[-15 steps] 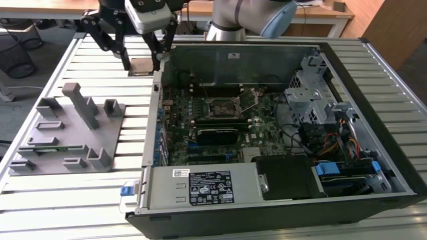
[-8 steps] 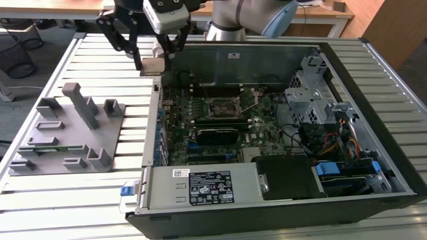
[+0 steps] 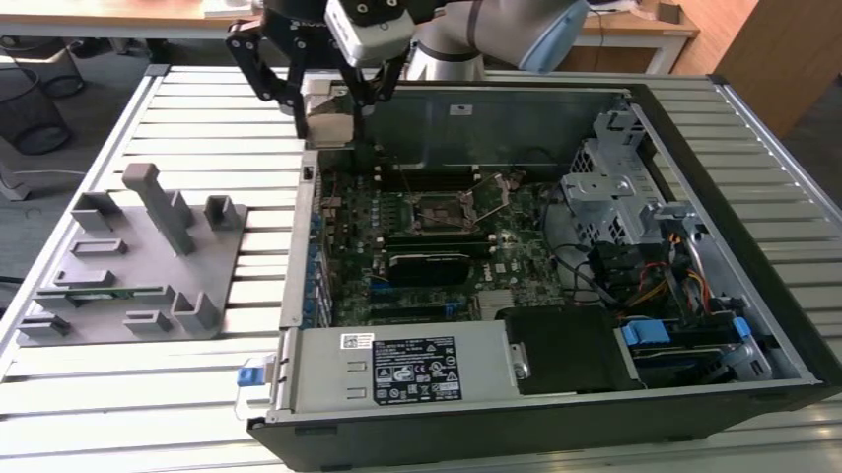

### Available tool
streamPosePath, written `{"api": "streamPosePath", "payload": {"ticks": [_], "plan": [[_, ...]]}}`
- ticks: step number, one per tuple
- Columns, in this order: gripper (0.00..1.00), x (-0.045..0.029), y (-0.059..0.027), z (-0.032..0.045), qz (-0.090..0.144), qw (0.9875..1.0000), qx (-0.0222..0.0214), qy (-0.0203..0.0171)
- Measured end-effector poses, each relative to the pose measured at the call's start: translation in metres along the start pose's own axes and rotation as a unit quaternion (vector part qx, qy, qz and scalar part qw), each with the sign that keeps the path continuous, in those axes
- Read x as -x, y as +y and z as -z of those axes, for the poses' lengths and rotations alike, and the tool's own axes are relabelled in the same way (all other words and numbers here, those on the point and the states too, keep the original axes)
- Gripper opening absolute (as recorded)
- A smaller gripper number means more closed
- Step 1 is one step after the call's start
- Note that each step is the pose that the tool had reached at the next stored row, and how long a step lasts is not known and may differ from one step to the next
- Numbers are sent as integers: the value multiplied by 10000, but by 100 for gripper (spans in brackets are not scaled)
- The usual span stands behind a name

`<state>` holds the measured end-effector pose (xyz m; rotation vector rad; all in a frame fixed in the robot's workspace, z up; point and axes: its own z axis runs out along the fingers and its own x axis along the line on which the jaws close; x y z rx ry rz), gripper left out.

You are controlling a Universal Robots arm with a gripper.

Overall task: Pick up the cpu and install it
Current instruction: 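Pick up the cpu and move it towards the insertion slot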

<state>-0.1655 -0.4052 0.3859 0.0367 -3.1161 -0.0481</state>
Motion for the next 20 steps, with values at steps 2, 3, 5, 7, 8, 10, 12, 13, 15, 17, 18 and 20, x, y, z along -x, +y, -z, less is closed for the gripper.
{"api": "streamPosePath", "payload": {"ticks": [2,3,5,7,8,10,12,13,15,17,18,20], "plan": [[54,55,-1,2,1,10000,0,1],[54,81,-2,2,1,10000,0,1],[54,134,-3,4,0,10000,0,1],[54,188,-4,5,0,10000,0,2],[54,215,-5,6,1,10000,0,1],[54,269,-6,7,0,10000,-1,2],[54,322,-8,9,0,10000,-1,2],[54,347,-8,9,0,10000,0,2],[54,387,-9,10,1,10000,-1,3],[54,424,-10,11,0,10000,0,2],[54,447,-10,12,0,10000,0,2],[54,504,-12,13,0,10000,0,2]]}}
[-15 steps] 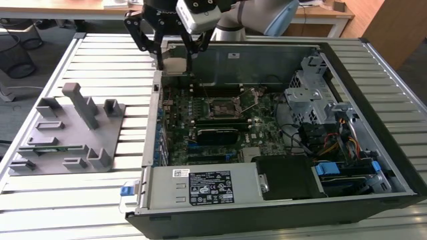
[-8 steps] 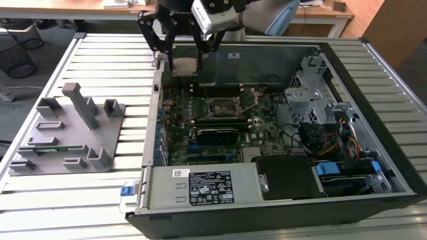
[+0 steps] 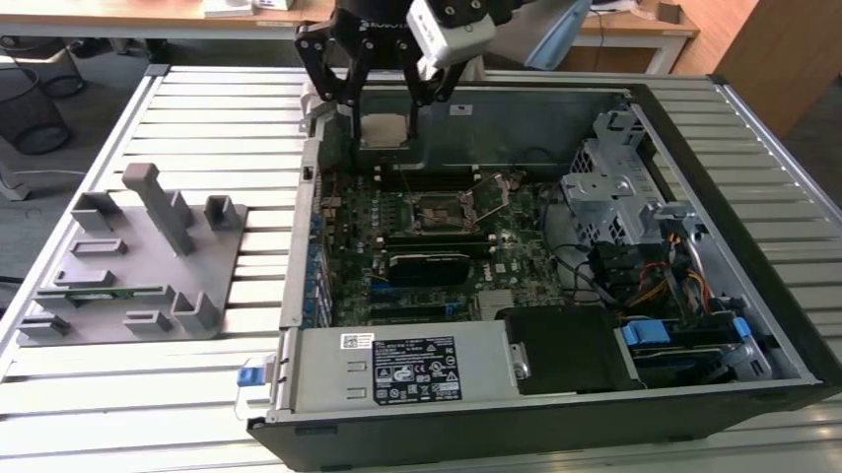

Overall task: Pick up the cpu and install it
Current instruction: 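Pick up the cpu and move it towards the insertion slot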

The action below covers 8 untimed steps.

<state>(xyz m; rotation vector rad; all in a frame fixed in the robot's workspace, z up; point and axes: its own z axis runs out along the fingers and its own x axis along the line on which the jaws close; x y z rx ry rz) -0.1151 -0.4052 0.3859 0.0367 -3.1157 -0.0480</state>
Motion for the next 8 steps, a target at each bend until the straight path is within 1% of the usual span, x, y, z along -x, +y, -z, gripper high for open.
{"api": "streamPosePath", "payload": {"ticks": [8], "plan": [[54,223,2,1,1,10000,0,0]]}}
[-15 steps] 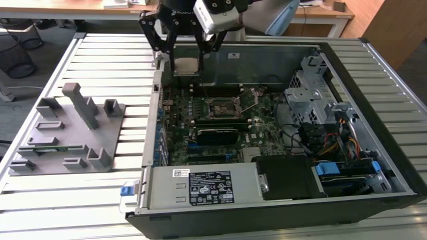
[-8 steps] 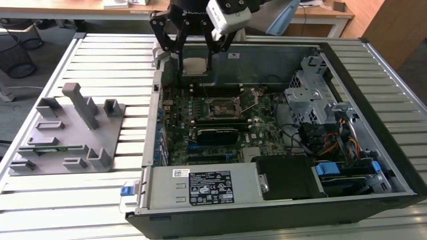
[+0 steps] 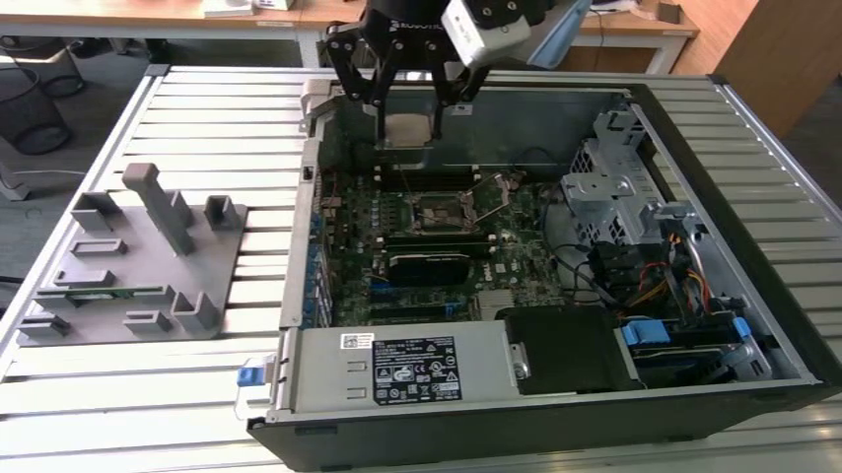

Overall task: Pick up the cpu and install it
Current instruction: 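Pick up the cpu and move it towards the insertion slot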

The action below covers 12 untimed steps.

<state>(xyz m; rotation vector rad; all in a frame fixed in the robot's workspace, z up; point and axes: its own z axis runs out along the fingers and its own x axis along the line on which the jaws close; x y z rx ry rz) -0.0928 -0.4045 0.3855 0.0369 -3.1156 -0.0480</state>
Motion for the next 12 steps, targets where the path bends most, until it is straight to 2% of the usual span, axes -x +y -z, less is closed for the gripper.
{"api": "streamPosePath", "payload": {"ticks": [4,12], "plan": [[54,98,16,-2,0,10000,-4,1],[54,173,44,-6,0,10000,-4,2]]}}
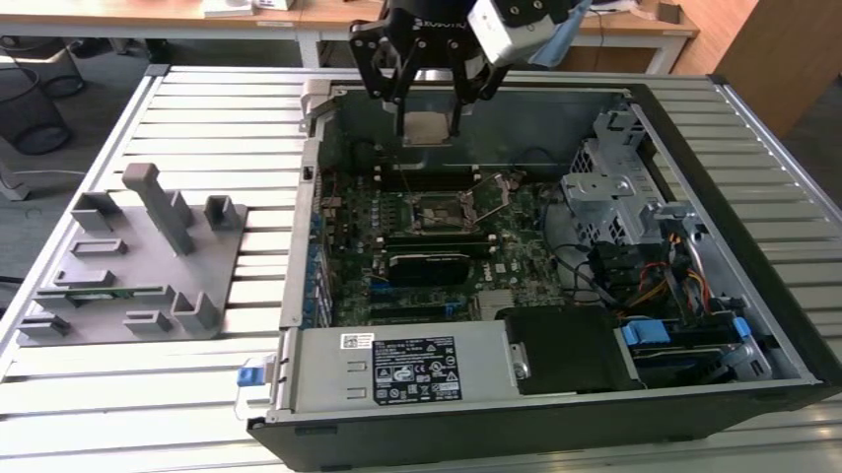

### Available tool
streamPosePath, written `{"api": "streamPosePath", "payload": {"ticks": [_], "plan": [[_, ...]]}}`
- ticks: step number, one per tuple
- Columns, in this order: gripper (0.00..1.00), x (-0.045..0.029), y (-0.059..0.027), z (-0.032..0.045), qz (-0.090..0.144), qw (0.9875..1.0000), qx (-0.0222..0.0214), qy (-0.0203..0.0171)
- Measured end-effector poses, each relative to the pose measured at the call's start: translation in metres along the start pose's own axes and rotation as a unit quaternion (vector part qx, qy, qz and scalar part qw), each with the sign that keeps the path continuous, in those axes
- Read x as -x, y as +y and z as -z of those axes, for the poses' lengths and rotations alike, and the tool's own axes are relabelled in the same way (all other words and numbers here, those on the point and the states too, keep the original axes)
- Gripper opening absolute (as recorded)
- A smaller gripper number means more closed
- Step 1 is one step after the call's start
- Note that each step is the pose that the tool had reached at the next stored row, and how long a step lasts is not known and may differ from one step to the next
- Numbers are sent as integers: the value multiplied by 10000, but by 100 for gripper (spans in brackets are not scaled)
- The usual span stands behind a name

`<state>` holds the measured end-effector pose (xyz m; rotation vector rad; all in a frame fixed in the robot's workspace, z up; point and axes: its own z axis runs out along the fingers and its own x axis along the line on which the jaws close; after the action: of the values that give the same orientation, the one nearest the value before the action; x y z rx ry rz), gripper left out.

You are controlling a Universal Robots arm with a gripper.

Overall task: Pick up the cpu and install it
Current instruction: 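Pick up the cpu and move it towards the insertion slot, then place the cpu into insertion slot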

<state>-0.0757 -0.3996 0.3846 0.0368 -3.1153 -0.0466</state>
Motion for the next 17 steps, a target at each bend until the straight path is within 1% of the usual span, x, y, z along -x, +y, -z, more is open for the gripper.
{"api": "streamPosePath", "payload": {"ticks": [17], "plan": [[54,79,31,-9,-1,10000,-2,-3]]}}
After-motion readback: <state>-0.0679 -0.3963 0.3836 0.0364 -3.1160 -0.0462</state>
